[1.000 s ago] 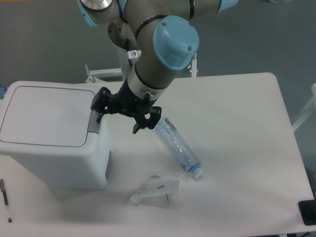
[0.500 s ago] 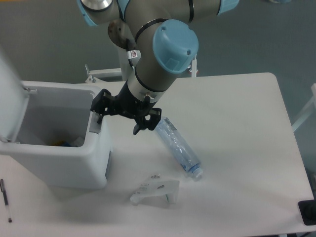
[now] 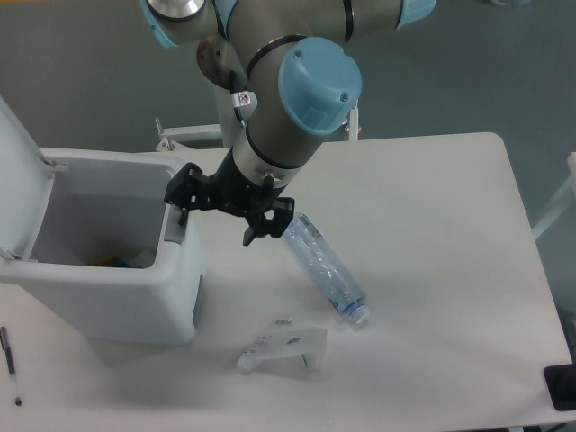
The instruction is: Open the trash can
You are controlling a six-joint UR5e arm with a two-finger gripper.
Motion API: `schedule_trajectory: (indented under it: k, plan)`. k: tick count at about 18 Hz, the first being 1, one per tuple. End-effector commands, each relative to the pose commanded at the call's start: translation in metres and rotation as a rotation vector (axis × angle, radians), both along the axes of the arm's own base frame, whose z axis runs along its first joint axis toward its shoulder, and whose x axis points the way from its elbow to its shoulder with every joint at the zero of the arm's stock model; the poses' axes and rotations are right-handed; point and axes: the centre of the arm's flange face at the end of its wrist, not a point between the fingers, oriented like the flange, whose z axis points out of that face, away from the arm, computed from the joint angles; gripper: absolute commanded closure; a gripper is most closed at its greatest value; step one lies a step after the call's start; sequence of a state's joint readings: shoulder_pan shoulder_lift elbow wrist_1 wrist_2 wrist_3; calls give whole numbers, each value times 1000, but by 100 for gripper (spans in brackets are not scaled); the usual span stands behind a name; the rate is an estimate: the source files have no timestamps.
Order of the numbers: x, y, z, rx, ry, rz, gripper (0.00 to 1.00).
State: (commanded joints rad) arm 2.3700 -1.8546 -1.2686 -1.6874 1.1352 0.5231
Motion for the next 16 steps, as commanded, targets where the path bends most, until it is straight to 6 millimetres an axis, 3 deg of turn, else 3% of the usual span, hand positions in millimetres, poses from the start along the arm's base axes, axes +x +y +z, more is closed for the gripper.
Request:
schedule_trajectory:
  k: [3,11,16]
  plan:
    - [-10,-4,9,14,14,17,0]
    - [-65,-20,12,72,97,80,0]
    - [-105,-19,-18,-7,264,58,0]
